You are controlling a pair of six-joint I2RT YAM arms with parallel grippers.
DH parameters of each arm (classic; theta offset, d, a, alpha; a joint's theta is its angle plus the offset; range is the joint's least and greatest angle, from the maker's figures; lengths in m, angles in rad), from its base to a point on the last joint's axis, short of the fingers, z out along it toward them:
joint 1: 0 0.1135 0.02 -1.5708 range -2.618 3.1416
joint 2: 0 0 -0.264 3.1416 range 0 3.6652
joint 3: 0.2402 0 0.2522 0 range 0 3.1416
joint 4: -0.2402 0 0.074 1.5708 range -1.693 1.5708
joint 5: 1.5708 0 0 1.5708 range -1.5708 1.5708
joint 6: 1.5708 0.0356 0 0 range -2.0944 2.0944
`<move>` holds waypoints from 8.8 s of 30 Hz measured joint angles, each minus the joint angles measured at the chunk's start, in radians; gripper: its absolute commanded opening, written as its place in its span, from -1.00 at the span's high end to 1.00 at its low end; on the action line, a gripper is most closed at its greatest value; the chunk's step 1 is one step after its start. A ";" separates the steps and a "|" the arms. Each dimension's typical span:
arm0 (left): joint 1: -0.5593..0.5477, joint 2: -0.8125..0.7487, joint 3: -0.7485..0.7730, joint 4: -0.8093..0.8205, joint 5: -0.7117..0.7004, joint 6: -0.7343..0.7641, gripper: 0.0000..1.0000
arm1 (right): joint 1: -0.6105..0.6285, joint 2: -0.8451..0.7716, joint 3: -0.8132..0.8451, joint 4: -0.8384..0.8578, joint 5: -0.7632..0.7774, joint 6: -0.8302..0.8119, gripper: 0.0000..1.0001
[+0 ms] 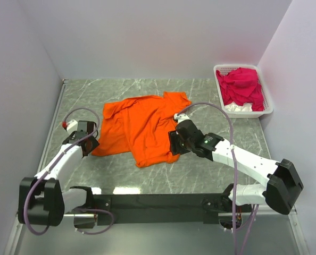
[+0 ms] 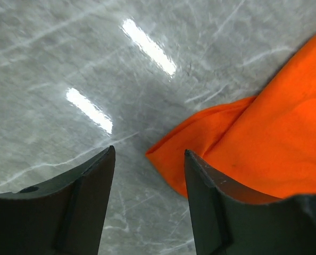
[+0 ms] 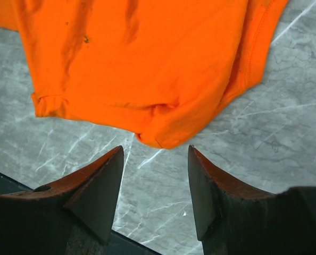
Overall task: Fold and stack the t-shirts
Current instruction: Flatten the tshirt out
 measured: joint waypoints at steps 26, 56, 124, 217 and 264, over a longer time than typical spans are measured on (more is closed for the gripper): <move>0.000 0.198 0.014 0.050 0.143 0.024 0.16 | 0.003 -0.008 -0.003 -0.002 -0.001 -0.007 -0.13; 0.002 -0.355 -0.005 0.033 0.119 0.123 0.99 | 0.009 0.288 0.000 -0.007 -0.098 0.053 -0.26; 0.002 -0.346 -0.005 0.023 0.089 0.133 0.99 | -0.311 0.603 0.263 0.342 -0.159 0.344 0.17; 0.021 -0.084 1.120 -0.061 0.072 0.101 0.99 | -0.720 -0.099 0.998 -0.133 -0.157 -0.066 1.00; 0.032 0.575 0.485 0.261 0.004 0.219 0.99 | -0.659 0.644 0.666 0.122 -0.184 -0.309 1.00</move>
